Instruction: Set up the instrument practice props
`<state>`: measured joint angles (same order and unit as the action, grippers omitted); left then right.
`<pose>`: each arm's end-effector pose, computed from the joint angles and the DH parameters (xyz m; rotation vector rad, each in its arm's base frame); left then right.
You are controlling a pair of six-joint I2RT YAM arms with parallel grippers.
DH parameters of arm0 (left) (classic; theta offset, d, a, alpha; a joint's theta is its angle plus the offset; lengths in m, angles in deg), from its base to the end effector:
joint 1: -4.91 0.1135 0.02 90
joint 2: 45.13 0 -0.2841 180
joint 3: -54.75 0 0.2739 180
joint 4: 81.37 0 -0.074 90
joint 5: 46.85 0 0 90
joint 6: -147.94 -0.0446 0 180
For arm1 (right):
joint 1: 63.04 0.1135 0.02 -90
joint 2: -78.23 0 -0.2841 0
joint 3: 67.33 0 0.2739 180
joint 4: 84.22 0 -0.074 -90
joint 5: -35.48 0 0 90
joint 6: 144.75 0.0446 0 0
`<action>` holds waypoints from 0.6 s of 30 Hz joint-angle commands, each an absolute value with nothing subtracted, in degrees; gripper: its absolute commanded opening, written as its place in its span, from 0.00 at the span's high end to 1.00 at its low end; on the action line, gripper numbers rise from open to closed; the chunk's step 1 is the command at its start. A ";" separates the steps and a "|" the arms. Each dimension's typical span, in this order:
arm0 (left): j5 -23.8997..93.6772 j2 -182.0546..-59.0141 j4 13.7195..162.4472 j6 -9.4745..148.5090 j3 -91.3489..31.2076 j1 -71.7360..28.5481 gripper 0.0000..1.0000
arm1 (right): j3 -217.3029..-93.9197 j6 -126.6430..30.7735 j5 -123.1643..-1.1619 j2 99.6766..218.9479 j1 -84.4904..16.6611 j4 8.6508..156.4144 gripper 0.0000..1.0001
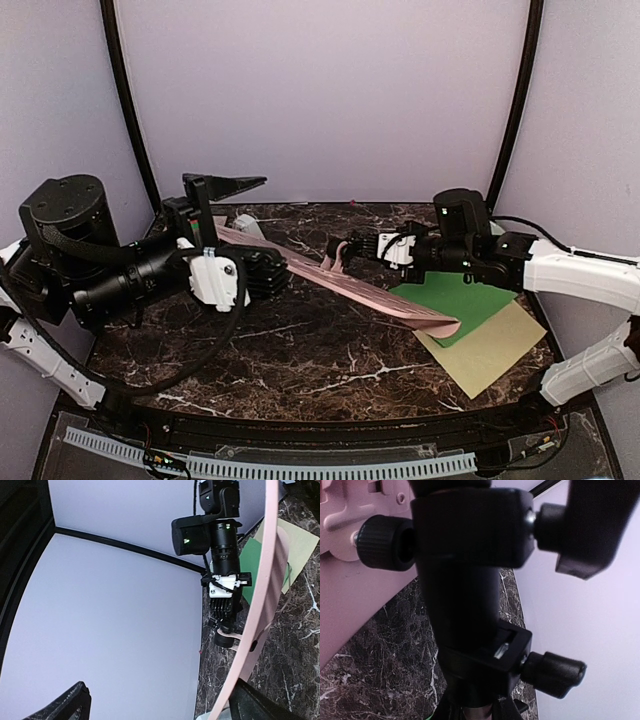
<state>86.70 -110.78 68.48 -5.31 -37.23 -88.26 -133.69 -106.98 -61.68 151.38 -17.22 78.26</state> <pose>0.0166 -0.2557 0.4867 1.3726 0.8671 0.2197 0.2172 0.2315 0.3043 -1.5554 1.2444 0.0525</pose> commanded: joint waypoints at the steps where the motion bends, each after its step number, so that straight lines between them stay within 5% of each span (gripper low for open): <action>1: 94.37 -105.76 84.24 -8.90 -34.13 -88.53 0.01 | -136.37 -96.62 -61.71 148.42 -17.85 87.59 1.00; 18: 107.51 -95.51 115.95 2.44 -20.83 -87.08 0.01 | -159.09 -64.03 -60.65 156.87 -23.13 107.57 1.00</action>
